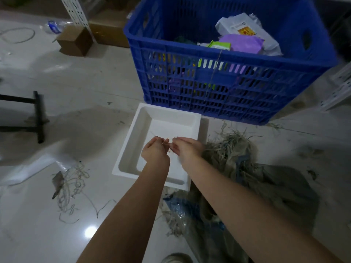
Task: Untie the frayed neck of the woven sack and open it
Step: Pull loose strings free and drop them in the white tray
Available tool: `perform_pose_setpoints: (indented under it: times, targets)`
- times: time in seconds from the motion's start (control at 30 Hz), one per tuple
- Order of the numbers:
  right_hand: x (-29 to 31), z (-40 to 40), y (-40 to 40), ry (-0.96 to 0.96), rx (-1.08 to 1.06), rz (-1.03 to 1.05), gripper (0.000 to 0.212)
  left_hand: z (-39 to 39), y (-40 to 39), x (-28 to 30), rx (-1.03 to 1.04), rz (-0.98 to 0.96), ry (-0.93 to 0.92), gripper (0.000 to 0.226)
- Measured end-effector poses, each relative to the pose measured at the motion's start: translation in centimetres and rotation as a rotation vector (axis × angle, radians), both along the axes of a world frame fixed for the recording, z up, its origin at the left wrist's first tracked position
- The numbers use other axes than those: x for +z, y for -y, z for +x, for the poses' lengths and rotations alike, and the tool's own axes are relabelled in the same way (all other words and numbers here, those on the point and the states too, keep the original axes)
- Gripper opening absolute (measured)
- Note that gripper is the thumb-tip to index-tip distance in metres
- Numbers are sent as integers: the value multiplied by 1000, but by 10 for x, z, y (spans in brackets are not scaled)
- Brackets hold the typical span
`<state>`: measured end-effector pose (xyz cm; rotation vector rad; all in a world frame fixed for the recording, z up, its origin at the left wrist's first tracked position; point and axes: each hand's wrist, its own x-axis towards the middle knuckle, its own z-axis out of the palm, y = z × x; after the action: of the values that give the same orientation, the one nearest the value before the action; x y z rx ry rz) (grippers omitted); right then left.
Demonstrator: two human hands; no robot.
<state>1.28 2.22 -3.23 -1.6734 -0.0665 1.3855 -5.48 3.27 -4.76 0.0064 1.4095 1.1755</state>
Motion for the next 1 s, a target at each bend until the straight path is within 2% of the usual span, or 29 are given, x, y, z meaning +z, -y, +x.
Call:
perform_pose_setpoints:
  times: [0.07,0.1,0.13,0.23,0.37,0.47,0.53,0.63,0.73,0.87,1.0]
  targets:
    - [-19,0,-9,-7,-78,-8,21,-2,2,-18,-51,-21,-66,12]
    - [-28,0,-12,28,-71,-31,16,-4,1,-27,-49,-63,-115,12]
    - [-36,-2,-13,77,-50,-60,10,-6,-1,-36,-54,-101,-146,11]
    - [-63,-10,-15,196,46,-138,15,-15,-7,-63,-240,-178,-259,9]
    - [-82,-14,-15,442,397,-205,19,-31,-15,-101,-556,-292,-574,11]
    - [-101,-18,-11,566,566,-229,21,-38,-18,-121,-784,-362,-805,4]
    - [-113,-20,-7,580,661,-246,25,-40,-18,-122,-910,-372,-918,12]
    - [-127,-18,-1,529,812,-268,29,-41,-17,-116,-1022,-365,-1025,8]
    - [-131,-18,4,566,811,-249,27,-42,-17,-114,-1082,-358,-1104,26]
    - [-127,-19,5,644,802,-223,25,-34,-16,-101,-1214,-341,-1262,24]
    - [-109,-13,8,659,956,-183,16,-28,-11,-83,-1348,-370,-1388,26]
